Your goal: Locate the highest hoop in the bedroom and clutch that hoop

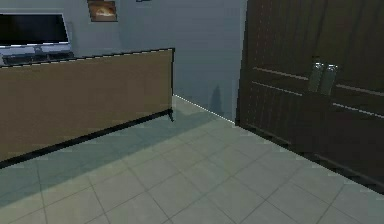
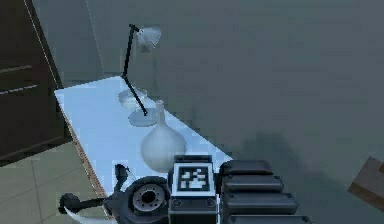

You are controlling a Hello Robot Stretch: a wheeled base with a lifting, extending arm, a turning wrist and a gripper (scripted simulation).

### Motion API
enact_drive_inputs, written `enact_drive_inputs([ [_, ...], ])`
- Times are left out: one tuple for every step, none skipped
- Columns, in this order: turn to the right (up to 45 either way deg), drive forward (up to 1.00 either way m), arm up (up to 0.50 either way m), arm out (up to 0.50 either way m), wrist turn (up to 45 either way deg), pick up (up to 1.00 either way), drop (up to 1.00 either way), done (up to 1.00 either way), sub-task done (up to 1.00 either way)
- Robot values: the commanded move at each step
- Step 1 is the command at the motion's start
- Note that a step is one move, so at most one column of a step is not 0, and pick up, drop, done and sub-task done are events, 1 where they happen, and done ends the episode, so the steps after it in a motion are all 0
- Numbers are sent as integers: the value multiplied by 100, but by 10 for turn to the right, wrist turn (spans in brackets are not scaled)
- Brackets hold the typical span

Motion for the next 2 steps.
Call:
enact_drive_inputs([
  [0, 0, 0, 0, 420, 0, 0, 0, 0],
  [0, 0, -28, 0, 0, 0, 0, 0, 0],
])
